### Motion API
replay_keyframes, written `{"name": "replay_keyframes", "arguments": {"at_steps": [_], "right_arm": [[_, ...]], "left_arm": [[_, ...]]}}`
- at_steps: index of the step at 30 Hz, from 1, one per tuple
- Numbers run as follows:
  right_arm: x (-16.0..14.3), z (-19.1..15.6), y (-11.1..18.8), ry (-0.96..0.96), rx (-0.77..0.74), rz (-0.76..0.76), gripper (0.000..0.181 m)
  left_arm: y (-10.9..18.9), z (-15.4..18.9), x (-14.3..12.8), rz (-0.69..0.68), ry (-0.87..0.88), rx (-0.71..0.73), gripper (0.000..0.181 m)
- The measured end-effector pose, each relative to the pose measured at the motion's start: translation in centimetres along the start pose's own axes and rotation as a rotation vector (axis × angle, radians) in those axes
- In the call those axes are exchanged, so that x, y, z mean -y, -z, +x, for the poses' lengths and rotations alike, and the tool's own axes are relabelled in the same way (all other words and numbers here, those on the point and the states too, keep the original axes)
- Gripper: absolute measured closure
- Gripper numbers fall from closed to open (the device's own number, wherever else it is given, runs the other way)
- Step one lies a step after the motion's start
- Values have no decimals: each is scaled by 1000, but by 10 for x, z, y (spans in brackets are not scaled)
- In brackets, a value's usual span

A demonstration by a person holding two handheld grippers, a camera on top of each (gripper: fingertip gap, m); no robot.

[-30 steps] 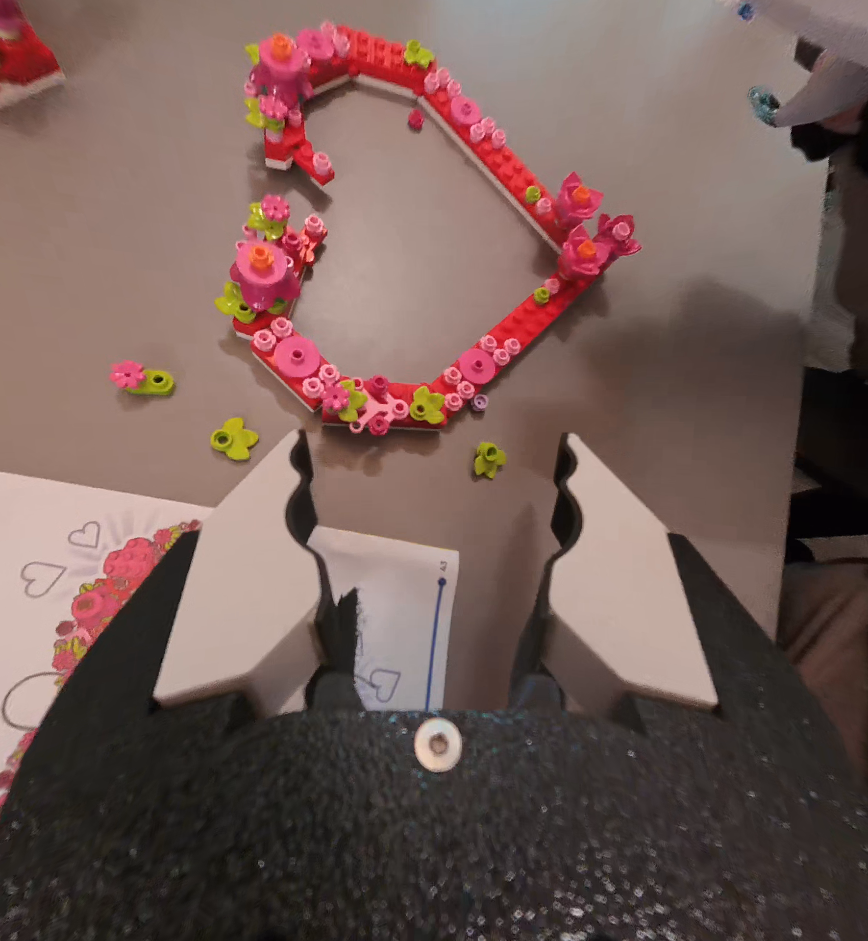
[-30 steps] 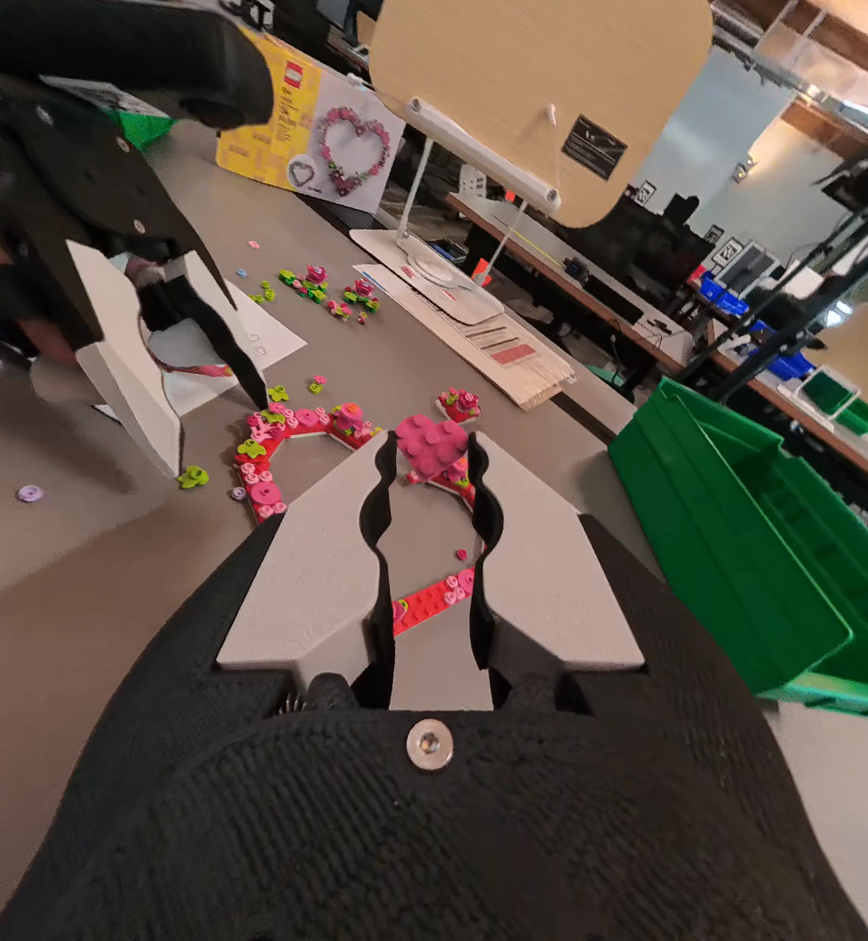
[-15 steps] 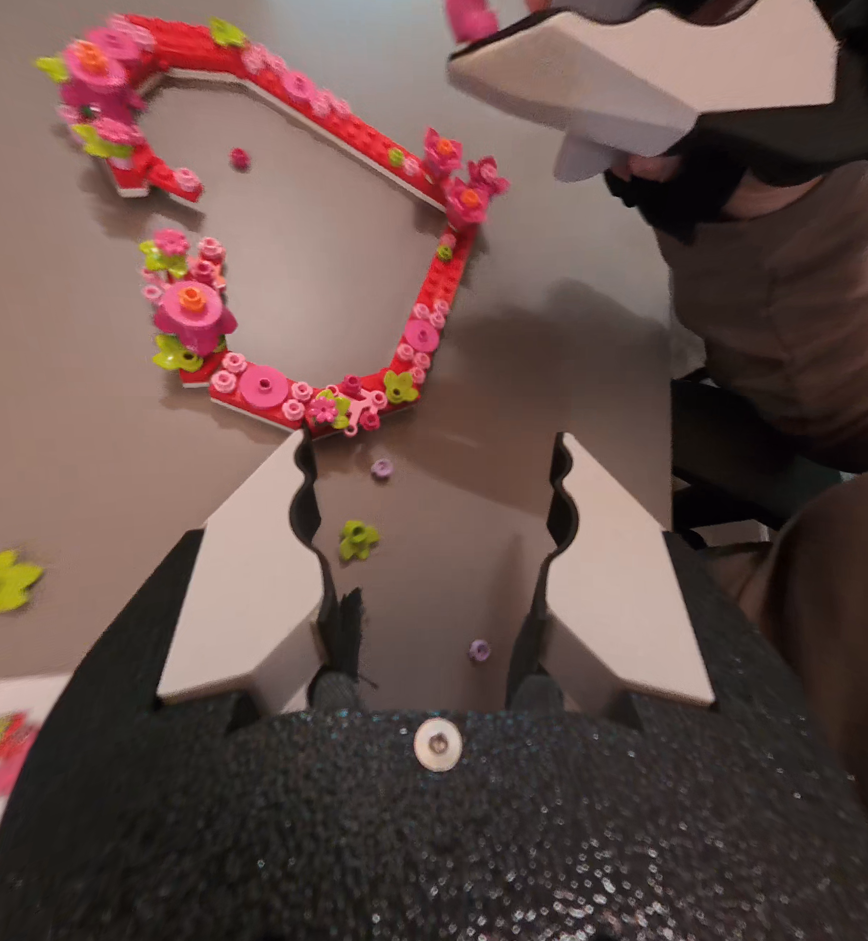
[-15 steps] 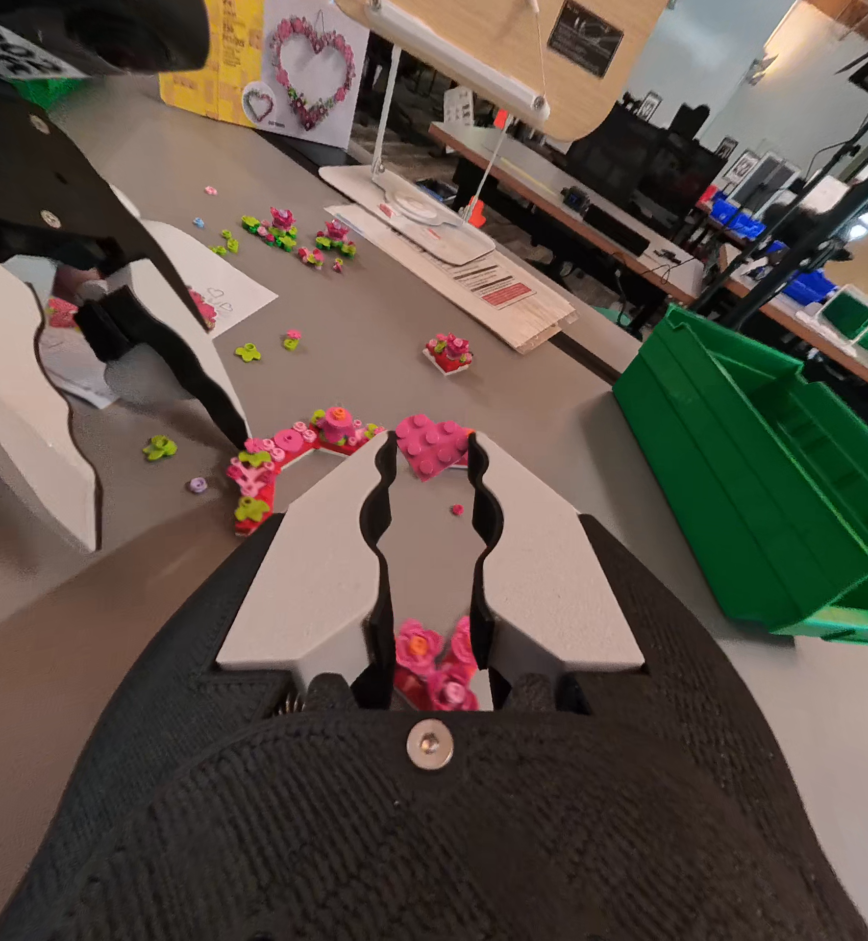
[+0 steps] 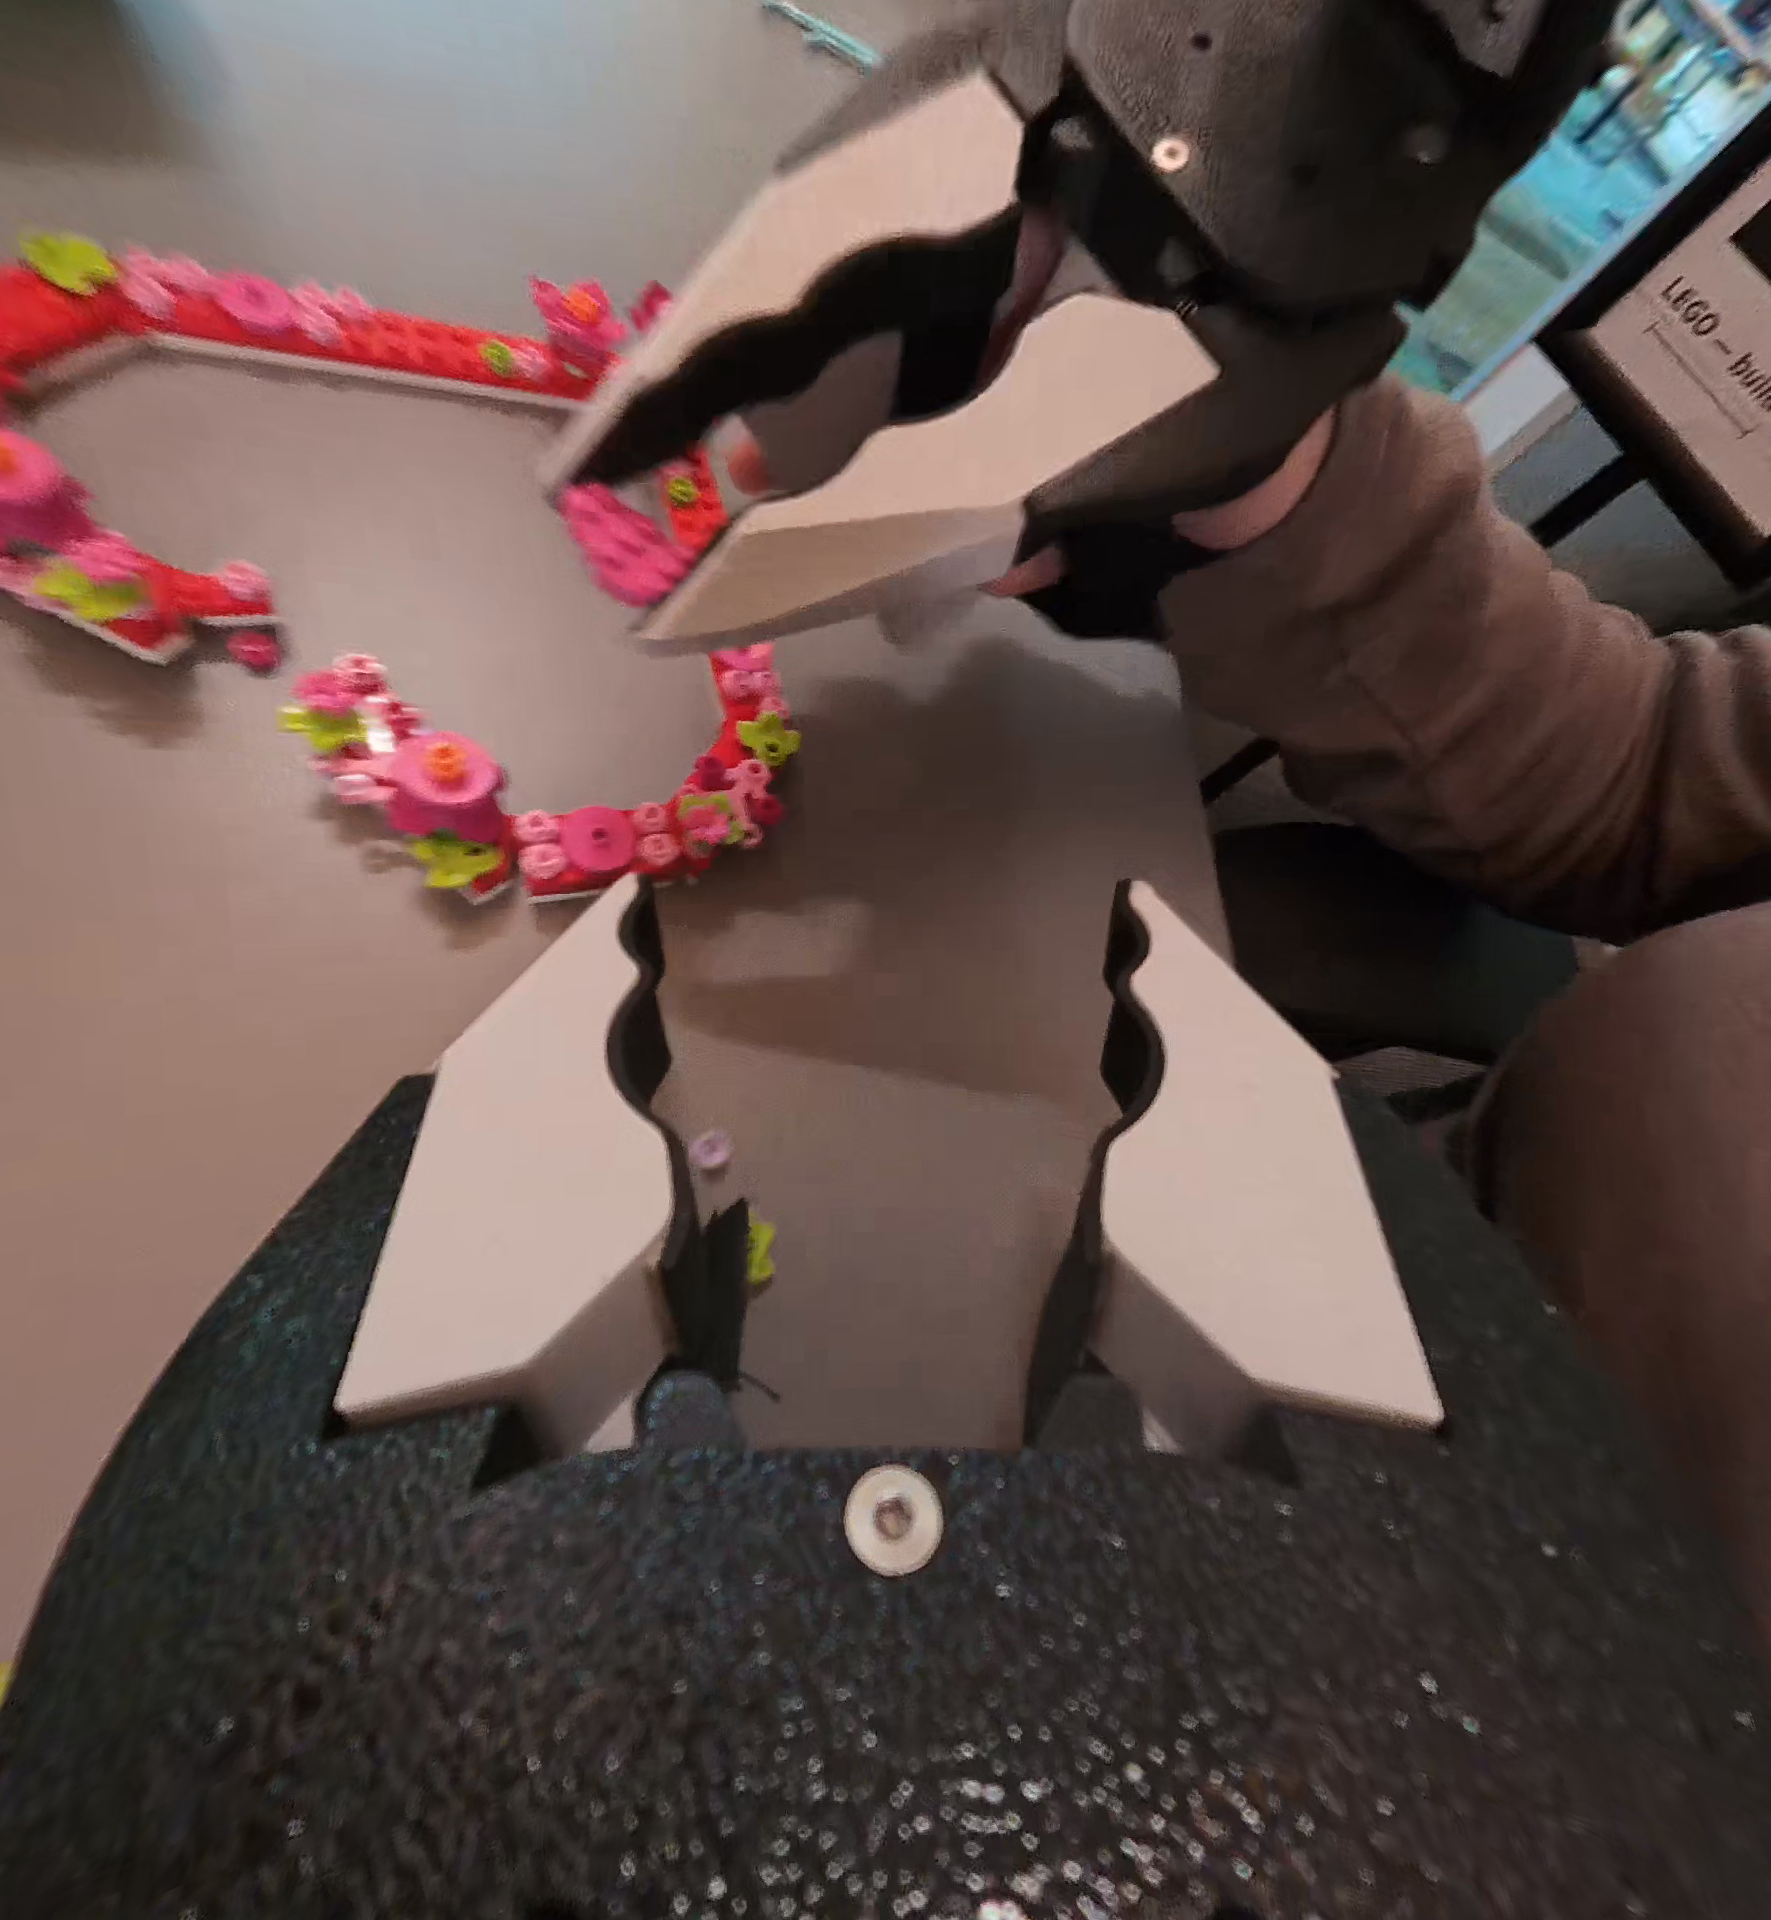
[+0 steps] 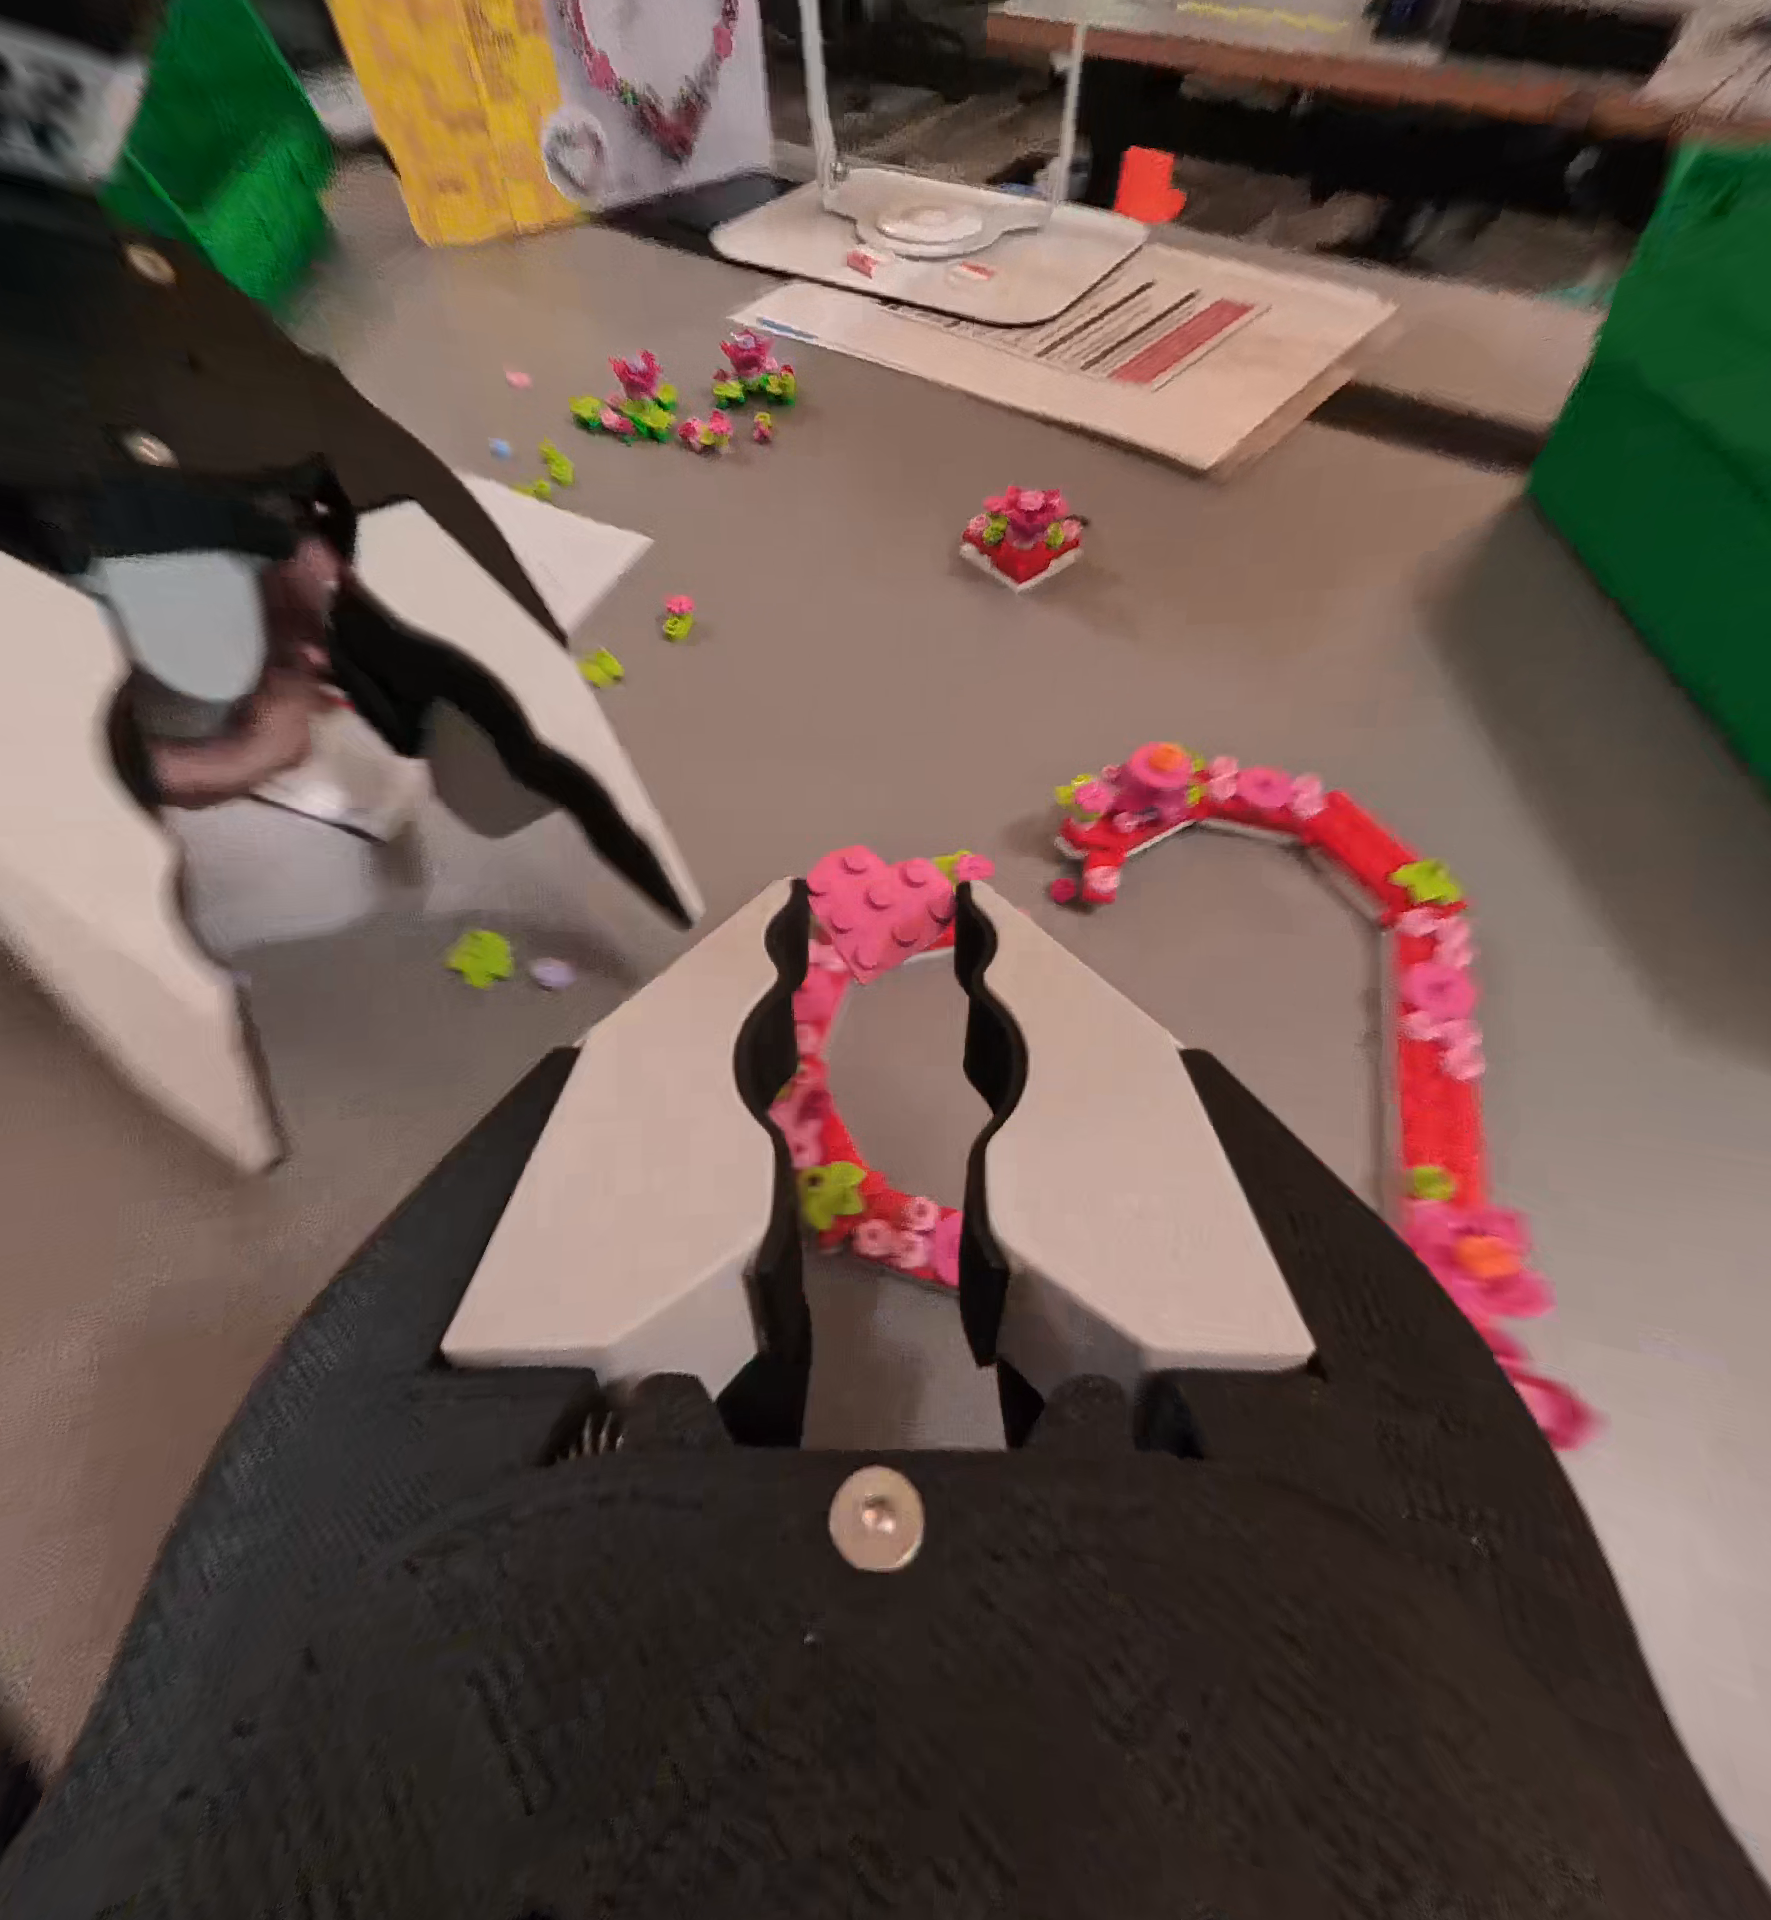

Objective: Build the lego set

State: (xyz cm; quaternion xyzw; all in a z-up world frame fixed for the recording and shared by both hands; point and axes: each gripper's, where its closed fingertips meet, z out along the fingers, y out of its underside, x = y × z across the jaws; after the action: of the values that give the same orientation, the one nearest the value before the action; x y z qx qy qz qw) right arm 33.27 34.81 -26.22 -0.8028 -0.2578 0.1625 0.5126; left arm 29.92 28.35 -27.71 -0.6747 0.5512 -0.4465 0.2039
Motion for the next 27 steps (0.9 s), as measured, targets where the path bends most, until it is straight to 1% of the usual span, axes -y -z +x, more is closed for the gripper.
{"name": "replay_keyframes", "arguments": {"at_steps": [1,4,6,7,8,11,14,18,20,23,25,27], "right_arm": [[1,-4,1,-106,65,14,155],[11,-21,9,-503,336,60,155],[24,-29,18,-713,516,108,155],[26,-28,21,-770,553,128,155],[26,-25,21,-799,554,137,155],[19,-21,17,-834,518,119,155],[13,-21,11,-824,462,88,155],[-2,-18,-2,-716,298,-8,155],[-5,-17,-8,-622,218,-38,155],[-14,-13,-17,-417,66,-138,155],[-19,-15,-23,-299,5,-209,155],[-26,-17,-27,-246,-30,-288,155]], "left_arm": [[9,-7,1,5,-22,32,98],[33,-29,4,-4,-94,108,98],[40,-43,6,-33,-162,131,97],[41,-50,6,-47,-206,137,97],[40,-55,7,-54,-259,140,97],[32,-63,9,-56,-443,85,98],[19,-60,9,-57,-557,-44,104],[10,-59,17,1,-619,-162,107],[11,-58,21,58,-649,-190,107],[14,-61,22,101,-662,-193,107],[16,-63,21,137,-649,-199,108],[19,-70,22,148,-642,-173,107]]}}
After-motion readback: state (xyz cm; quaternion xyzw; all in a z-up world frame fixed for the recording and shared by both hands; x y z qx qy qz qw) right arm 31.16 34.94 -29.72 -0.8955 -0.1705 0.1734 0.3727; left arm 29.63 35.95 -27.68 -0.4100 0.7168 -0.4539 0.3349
